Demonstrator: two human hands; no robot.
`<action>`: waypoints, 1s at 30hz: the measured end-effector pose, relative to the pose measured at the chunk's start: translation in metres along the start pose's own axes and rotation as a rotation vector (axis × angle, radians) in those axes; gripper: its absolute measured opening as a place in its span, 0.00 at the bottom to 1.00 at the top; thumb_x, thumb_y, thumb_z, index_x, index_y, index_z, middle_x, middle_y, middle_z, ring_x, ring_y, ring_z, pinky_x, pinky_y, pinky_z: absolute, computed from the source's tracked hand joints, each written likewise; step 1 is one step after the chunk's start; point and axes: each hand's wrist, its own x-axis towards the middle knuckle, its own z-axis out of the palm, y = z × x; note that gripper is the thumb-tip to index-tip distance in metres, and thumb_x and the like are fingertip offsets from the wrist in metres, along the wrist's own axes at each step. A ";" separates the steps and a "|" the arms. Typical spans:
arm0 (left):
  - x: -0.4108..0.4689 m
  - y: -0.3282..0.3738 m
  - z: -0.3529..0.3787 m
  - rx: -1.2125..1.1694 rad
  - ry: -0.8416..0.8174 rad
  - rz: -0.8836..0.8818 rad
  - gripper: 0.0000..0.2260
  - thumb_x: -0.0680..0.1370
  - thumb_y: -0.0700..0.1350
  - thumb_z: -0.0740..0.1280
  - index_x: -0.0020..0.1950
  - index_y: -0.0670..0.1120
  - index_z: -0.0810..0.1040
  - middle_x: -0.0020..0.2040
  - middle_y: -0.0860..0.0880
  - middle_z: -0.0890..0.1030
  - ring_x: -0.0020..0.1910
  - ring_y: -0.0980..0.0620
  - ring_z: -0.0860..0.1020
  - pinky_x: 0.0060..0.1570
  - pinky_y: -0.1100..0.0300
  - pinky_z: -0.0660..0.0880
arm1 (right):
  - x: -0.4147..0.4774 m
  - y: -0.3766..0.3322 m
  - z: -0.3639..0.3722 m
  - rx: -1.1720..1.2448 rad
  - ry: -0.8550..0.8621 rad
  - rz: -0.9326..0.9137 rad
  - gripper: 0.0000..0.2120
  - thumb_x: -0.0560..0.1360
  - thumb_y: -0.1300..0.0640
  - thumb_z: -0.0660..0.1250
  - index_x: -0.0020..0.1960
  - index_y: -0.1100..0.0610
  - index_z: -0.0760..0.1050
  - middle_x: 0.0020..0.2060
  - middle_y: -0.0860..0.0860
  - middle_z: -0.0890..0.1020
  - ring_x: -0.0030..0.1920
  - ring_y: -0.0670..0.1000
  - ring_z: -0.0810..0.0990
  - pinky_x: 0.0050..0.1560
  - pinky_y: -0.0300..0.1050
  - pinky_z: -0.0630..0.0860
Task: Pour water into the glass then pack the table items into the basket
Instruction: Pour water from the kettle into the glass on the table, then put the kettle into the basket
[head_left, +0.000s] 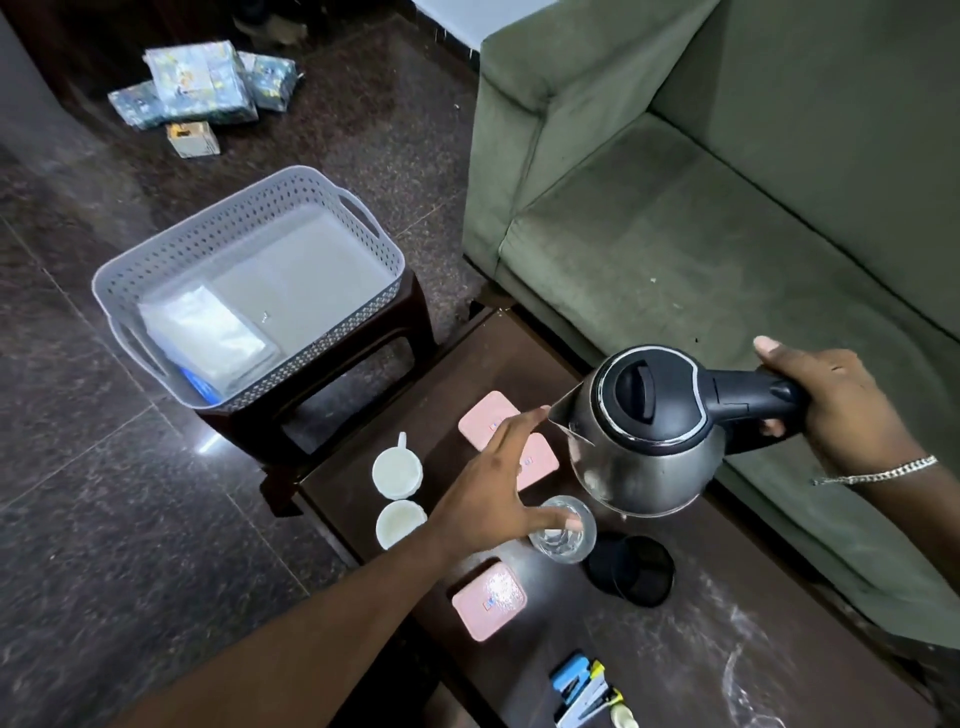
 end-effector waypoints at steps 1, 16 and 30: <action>0.002 0.002 -0.009 -0.005 0.020 0.013 0.52 0.60 0.71 0.81 0.77 0.66 0.57 0.71 0.70 0.65 0.72 0.64 0.69 0.64 0.47 0.80 | 0.004 -0.006 0.006 0.058 0.013 0.001 0.33 0.75 0.40 0.66 0.28 0.69 0.73 0.18 0.62 0.72 0.20 0.56 0.71 0.25 0.38 0.69; 0.016 -0.009 -0.193 0.000 0.307 0.099 0.57 0.64 0.61 0.84 0.83 0.54 0.54 0.76 0.54 0.68 0.75 0.54 0.71 0.68 0.46 0.77 | 0.087 -0.127 0.158 0.574 -0.106 -0.085 0.25 0.75 0.51 0.67 0.23 0.62 0.70 0.16 0.57 0.67 0.18 0.55 0.65 0.24 0.38 0.66; 0.028 -0.080 -0.329 -0.025 0.420 0.042 0.51 0.65 0.58 0.84 0.80 0.60 0.57 0.75 0.56 0.69 0.75 0.57 0.69 0.63 0.70 0.74 | 0.181 -0.182 0.309 0.549 -0.201 -0.112 0.27 0.73 0.47 0.68 0.23 0.64 0.72 0.16 0.58 0.69 0.18 0.56 0.66 0.25 0.44 0.65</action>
